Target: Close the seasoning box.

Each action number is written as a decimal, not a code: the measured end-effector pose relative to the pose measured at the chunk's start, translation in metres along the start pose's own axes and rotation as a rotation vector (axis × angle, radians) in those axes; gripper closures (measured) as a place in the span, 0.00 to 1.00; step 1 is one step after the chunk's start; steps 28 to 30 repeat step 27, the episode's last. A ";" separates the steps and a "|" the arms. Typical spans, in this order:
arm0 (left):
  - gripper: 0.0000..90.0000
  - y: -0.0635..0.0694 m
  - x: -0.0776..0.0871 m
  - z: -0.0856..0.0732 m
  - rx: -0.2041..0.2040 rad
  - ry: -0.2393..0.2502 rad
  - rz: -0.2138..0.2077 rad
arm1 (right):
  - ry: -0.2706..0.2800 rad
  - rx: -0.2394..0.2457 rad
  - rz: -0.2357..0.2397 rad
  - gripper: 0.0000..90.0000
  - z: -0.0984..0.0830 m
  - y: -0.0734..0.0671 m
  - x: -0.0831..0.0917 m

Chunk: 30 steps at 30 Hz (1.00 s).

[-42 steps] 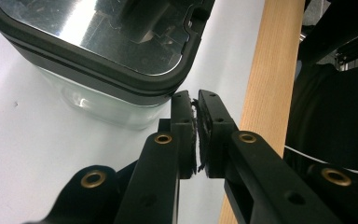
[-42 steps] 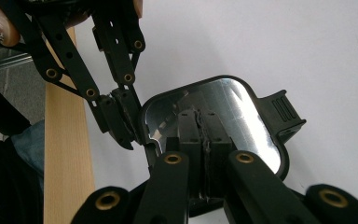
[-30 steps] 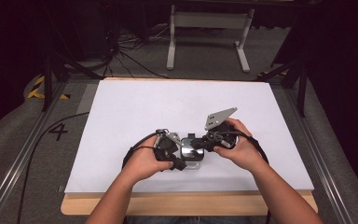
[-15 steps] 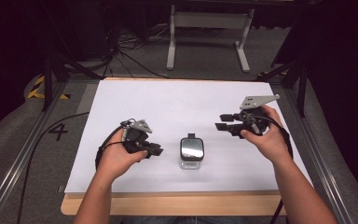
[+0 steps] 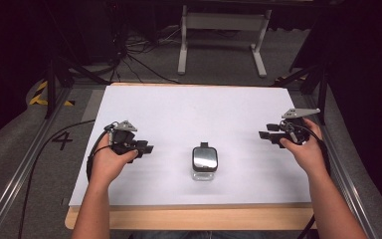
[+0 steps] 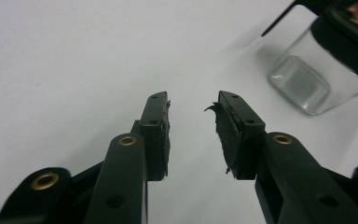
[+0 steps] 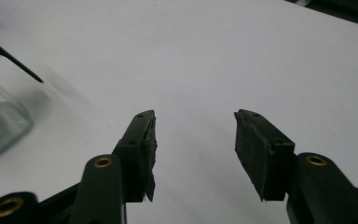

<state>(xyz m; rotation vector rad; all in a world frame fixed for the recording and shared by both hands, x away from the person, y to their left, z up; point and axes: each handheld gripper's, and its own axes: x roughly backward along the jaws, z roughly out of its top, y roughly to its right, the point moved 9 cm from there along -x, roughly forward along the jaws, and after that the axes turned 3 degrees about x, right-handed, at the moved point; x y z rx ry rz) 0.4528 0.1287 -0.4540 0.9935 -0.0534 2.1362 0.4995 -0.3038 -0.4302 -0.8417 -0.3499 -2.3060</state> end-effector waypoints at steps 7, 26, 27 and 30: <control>0.69 -0.027 -0.009 -0.010 0.054 0.031 0.032 | -0.025 -0.022 -0.065 0.52 -0.032 0.022 -0.012; 0.60 -0.043 -0.015 -0.015 0.074 0.055 0.069 | -0.052 -0.040 -0.083 0.46 -0.060 0.028 -0.031; 0.59 -0.043 -0.015 -0.015 0.074 0.055 0.069 | -0.048 -0.044 -0.086 0.46 -0.059 0.027 -0.032; 0.59 -0.043 -0.015 -0.015 0.074 0.055 0.069 | -0.048 -0.044 -0.086 0.46 -0.059 0.027 -0.032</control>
